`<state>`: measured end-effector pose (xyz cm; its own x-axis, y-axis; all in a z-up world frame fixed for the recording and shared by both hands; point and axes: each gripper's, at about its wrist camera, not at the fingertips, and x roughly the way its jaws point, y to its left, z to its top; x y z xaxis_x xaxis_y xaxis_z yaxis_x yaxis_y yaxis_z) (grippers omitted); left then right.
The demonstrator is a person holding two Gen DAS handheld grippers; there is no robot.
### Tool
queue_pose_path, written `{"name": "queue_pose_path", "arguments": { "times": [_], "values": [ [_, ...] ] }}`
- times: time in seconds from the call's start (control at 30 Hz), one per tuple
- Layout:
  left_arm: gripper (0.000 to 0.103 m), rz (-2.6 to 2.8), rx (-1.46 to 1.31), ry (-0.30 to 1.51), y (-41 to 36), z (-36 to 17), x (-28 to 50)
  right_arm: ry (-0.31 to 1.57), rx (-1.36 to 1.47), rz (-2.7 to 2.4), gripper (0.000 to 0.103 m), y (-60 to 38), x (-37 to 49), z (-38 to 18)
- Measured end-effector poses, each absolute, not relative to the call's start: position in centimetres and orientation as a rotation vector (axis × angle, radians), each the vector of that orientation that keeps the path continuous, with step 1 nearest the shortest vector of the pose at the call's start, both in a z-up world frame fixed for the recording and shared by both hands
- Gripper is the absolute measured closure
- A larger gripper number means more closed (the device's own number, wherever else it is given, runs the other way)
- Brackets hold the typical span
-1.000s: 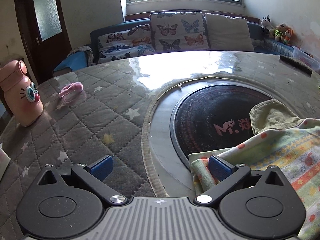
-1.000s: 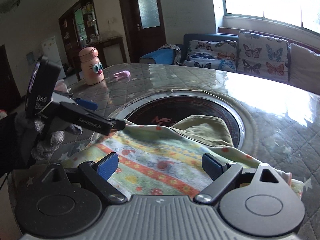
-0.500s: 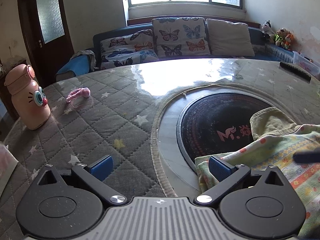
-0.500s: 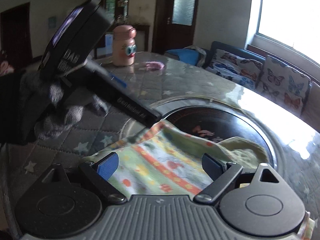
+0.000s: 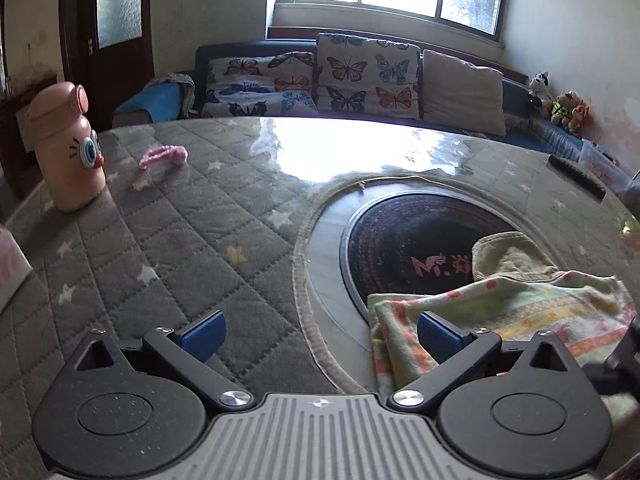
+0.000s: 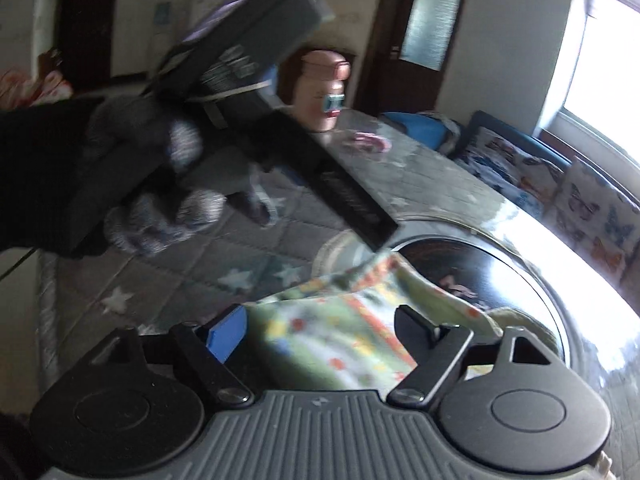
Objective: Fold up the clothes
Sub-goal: 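Grasp the folded edge of the green shirt with both grippers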
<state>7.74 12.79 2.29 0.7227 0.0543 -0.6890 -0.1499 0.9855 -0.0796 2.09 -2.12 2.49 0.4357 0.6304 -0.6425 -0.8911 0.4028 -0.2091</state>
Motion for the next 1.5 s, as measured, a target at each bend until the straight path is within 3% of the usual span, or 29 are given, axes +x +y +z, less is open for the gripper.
{"name": "queue_pose_path", "arguments": {
  "times": [0.2,0.3,0.33,0.4,0.67,0.87,0.97,1.1,1.23,1.5],
  "values": [
    [0.001,0.097,-0.223,0.772,13.2,2.4,7.0,0.498,-0.709,1.06,0.058,-0.7,0.4,1.3],
    [0.001,0.085,-0.273,0.782,13.4,2.4,6.6,0.478,-0.743,1.037,0.075,-0.4,0.0,0.9],
    [0.001,0.082,-0.29,0.786,13.4,2.4,6.5,0.483,-0.728,1.035,0.086,-0.5,0.1,1.1],
    [0.001,0.081,-0.327,0.795,13.6,2.3,6.5,0.5,-0.678,1.034,0.091,-0.9,0.5,1.8],
    [0.002,0.04,-0.535,0.843,14.1,1.4,6.5,0.533,-0.46,1.027,0.095,-3.3,1.7,4.5],
    [0.011,-0.014,-0.626,0.854,13.3,1.0,6.8,0.512,-0.392,1.023,0.096,-5.4,2.0,5.8],
    [0.024,-0.031,-0.646,0.86,13.0,1.0,6.9,0.514,-0.378,1.032,0.096,-6.1,1.9,5.8],
    [0.053,-0.05,-0.666,0.876,13.0,0.6,7.0,0.517,-0.363,1.047,0.096,-6.7,1.7,5.9],
    [0.073,-0.06,-0.693,0.883,13.0,0.1,6.8,0.526,-0.353,1.056,0.096,-6.9,1.7,5.8],
    [0.088,-0.054,-0.694,0.887,13.0,-0.3,6.8,0.564,-0.304,1.06,0.09,-8.4,2.3,6.0]
  ]
}}
